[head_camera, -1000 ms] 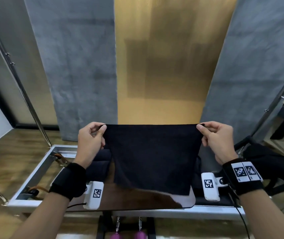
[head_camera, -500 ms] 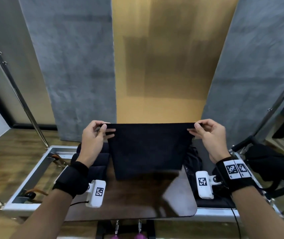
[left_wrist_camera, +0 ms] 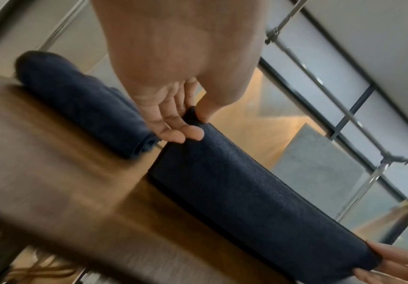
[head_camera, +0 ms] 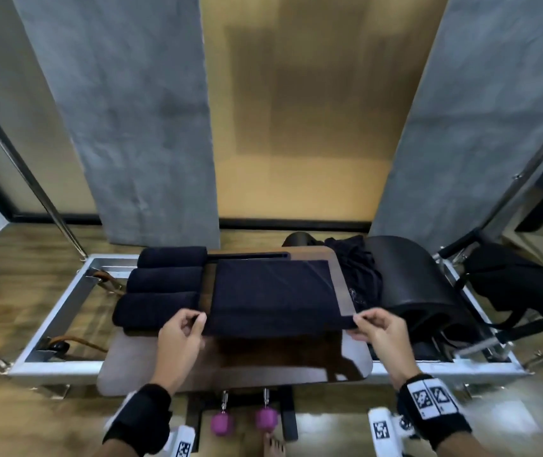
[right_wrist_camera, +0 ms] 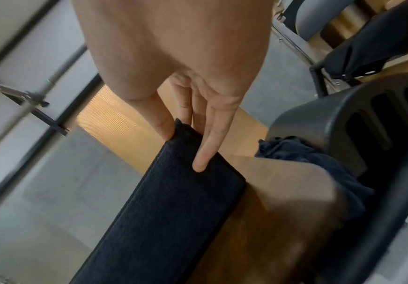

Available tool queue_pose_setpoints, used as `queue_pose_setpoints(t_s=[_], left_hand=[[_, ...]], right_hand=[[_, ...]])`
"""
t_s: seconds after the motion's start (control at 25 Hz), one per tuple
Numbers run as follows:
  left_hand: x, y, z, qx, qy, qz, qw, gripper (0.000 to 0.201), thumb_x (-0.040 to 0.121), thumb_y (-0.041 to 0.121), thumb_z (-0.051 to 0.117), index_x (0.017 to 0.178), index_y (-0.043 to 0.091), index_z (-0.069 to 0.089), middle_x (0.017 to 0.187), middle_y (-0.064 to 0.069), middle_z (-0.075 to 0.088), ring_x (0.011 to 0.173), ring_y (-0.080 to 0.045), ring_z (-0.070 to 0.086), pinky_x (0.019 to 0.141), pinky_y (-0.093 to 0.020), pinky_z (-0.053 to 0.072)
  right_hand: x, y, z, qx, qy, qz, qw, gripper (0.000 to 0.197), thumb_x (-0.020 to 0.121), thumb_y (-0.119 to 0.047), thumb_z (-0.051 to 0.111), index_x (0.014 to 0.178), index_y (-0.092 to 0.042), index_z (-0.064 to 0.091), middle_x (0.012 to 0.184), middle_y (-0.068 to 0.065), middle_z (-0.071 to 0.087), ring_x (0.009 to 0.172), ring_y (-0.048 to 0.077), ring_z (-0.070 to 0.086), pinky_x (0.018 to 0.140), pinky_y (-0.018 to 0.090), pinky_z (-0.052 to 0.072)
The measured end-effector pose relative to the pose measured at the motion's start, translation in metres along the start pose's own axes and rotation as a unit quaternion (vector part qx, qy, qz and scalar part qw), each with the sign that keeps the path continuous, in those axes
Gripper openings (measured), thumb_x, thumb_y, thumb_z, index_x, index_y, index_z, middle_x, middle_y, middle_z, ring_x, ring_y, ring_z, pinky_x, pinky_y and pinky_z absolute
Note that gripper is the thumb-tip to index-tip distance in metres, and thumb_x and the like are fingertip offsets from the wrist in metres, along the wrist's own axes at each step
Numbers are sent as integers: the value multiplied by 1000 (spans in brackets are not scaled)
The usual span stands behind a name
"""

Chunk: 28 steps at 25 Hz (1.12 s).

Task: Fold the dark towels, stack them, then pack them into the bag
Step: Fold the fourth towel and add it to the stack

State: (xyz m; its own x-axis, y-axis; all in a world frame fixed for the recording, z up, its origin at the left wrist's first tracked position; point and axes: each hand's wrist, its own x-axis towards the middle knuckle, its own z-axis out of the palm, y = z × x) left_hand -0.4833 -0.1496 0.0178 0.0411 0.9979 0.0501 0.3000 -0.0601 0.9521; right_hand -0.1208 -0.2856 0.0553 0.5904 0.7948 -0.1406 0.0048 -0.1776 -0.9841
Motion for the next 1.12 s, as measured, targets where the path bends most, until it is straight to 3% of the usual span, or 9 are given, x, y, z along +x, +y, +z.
queue_pose_setpoints(t_s=[0.12, 0.2, 0.28, 0.36, 0.6, 0.72, 0.92, 1.04, 1.12], left_hand=[[-17, -24, 3, 69, -2, -12, 998, 15, 101, 15, 68, 90, 25, 67, 84, 2, 73, 88, -20, 70, 75, -39, 55], [-15, -23, 5, 76, 13, -13, 997, 15, 102, 18, 67, 91, 26, 66, 81, 2, 71, 81, -16, 69, 70, -38, 57], [-6, -13, 9, 53, 27, -19, 998, 14, 104, 20, 65, 91, 26, 66, 70, -2, 67, 58, -18, 66, 50, -35, 55], [11, -1, 17, 43, 41, -16, 998, 15, 106, 21, 62, 92, 26, 65, 62, -9, 65, 44, -23, 63, 41, -27, 51], [88, 17, 52, 56, 76, -39, 995, 12, 106, 9, 57, 98, 17, 62, 73, -10, 65, 44, -24, 67, 39, -35, 55], [123, 10, 69, 85, 79, -74, 990, 18, 102, -1, 56, 94, 14, 61, 71, -15, 65, 46, -25, 68, 46, -43, 60], [152, -1, 93, 124, 78, -136, 980, 9, 101, -1, 57, 102, 7, 60, 98, -19, 66, 72, -38, 73, 64, -54, 64], [144, -5, 108, 220, 70, -78, 970, 21, 105, 12, 57, 125, 7, 57, 127, -15, 54, 92, -38, 67, 90, -55, 57], [131, -1, 118, 255, 69, -13, 964, 24, 103, 18, 59, 126, 11, 58, 128, -9, 49, 90, -31, 63, 85, -48, 55]], right_hand=[[-10, 36, -3, -54, 7, 48, 997, 13, 98, -5, 69, 91, 6, 67, 72, 29, 67, 50, 32, 63, 48, 32, 51], [-7, 42, -4, -82, 9, 36, 996, 15, 99, -9, 69, 87, 0, 66, 65, 29, 61, 44, 29, 54, 45, 31, 41], [6, 37, -2, -91, 18, 12, 996, 16, 98, -9, 69, 84, -3, 67, 60, 23, 61, 40, 27, 50, 41, 26, 38], [28, 28, 5, -86, 28, -6, 996, 14, 98, -7, 69, 84, -2, 68, 57, 18, 61, 37, 26, 50, 39, 25, 37], [125, 6, 34, -95, 34, -7, 995, 13, 95, -13, 73, 86, -5, 70, 66, 19, 69, 39, 25, 56, 38, 26, 39], [173, 13, 52, -114, 28, 27, 993, 14, 94, -13, 76, 88, -3, 69, 68, 17, 70, 40, 28, 58, 39, 27, 41], [212, 33, 74, -159, 13, 68, 985, 14, 92, -11, 77, 84, -10, 66, 85, 18, 74, 43, 28, 65, 42, 29, 48], [215, 38, 75, -181, 36, 38, 982, 12, 90, -8, 78, 96, -14, 70, 88, 14, 72, 46, 20, 67, 44, 26, 50], [211, 38, 74, -199, 50, -25, 978, 16, 89, -4, 78, 93, -18, 72, 94, 4, 69, 54, 15, 67, 51, 22, 53]])
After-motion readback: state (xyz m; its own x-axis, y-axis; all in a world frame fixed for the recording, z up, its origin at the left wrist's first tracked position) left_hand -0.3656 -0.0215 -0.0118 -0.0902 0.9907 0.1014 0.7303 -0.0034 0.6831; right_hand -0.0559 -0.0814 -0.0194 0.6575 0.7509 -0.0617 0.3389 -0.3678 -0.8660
